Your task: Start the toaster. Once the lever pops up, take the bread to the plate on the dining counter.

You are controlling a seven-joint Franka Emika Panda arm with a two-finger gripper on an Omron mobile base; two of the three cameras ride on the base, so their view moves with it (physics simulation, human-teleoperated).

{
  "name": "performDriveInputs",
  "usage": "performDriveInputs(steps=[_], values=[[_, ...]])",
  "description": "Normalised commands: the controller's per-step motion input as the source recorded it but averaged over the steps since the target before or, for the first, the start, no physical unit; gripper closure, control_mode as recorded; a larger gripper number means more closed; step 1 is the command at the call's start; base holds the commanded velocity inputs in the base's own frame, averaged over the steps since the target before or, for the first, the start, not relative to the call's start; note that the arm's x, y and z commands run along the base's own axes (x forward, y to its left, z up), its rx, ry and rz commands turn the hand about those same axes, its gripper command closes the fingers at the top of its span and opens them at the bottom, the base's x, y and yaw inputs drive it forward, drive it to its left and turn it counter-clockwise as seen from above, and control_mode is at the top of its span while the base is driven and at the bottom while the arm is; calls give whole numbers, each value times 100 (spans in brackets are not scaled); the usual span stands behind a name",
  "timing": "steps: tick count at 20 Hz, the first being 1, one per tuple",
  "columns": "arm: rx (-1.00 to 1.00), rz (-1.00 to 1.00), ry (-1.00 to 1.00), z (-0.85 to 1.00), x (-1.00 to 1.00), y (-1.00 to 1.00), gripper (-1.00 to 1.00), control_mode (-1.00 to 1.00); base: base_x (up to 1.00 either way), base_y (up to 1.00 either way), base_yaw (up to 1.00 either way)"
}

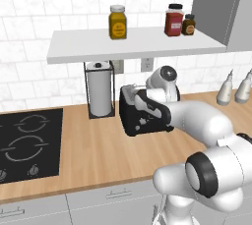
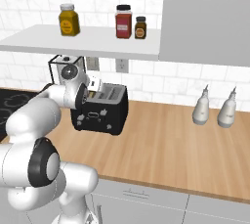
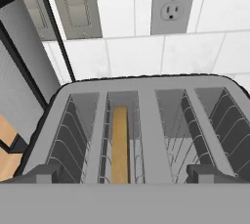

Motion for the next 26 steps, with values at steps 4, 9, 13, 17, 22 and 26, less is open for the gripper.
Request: performDriveInputs(steps=[4,9,13,17,22,26], values=[[0,0,1,0,0,0,-100,-100,0,0,0],[0,0,1,-2,0,0,-100,-100,0,0,0],[0,0,1,-4,0,0,-100,-100,0,0,0],[0,0,3,-4,0,1,-100,-100,0,0,0],[0,0,4,-3,0,3,-100,-100,0,0,0],[0,0,2,0,0,0,-100,-100,0,0,0]])
